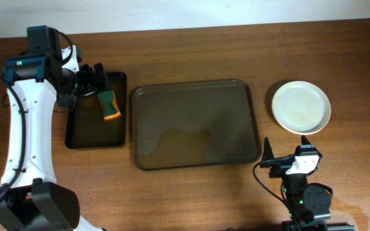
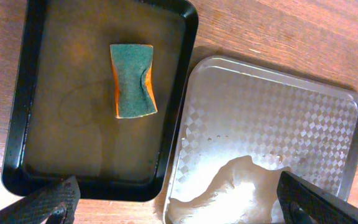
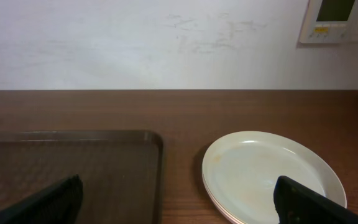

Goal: Clean dirty plates on tray and stack at the side

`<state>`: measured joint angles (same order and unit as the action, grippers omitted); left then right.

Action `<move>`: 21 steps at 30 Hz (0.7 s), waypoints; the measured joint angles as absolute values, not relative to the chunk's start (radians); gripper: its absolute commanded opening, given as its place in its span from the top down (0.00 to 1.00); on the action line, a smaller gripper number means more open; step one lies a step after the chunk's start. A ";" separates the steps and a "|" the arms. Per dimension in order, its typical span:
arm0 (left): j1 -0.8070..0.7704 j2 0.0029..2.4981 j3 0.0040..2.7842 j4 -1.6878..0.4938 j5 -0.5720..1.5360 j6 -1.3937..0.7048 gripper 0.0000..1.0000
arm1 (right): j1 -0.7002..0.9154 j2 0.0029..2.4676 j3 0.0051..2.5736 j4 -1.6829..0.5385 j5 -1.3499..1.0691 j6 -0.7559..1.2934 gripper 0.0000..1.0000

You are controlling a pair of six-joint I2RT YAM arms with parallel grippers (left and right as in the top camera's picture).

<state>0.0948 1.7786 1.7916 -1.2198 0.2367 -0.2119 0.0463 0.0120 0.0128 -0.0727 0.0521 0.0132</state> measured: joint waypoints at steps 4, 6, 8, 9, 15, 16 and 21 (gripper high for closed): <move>0.095 1.779 1.792 -1.220 0.237 -0.212 0.00 | 0.046 0.012 0.013 -0.073 0.052 0.012 0.02; 0.095 1.779 1.792 -1.220 0.237 -0.212 0.00 | 0.046 0.012 0.013 -0.073 0.052 0.011 0.02; 0.095 1.779 1.791 -1.220 0.236 -0.212 0.00 | 0.046 0.012 0.013 -0.073 0.052 0.010 0.02; 0.095 1.779 1.791 -1.220 0.236 -0.212 0.00 | 0.046 0.012 0.013 -0.073 0.052 0.010 0.02; 0.099 1.778 1.790 -1.267 0.174 -0.206 0.00 | 0.046 0.012 0.013 -0.073 0.052 0.010 0.01; 0.102 1.772 1.769 -1.271 0.154 -0.205 0.00 | 0.046 0.012 0.013 -0.073 0.052 0.010 0.02; 0.102 1.573 1.406 -1.061 0.095 -0.204 0.00 | 0.046 0.012 0.013 -0.072 0.052 0.010 0.02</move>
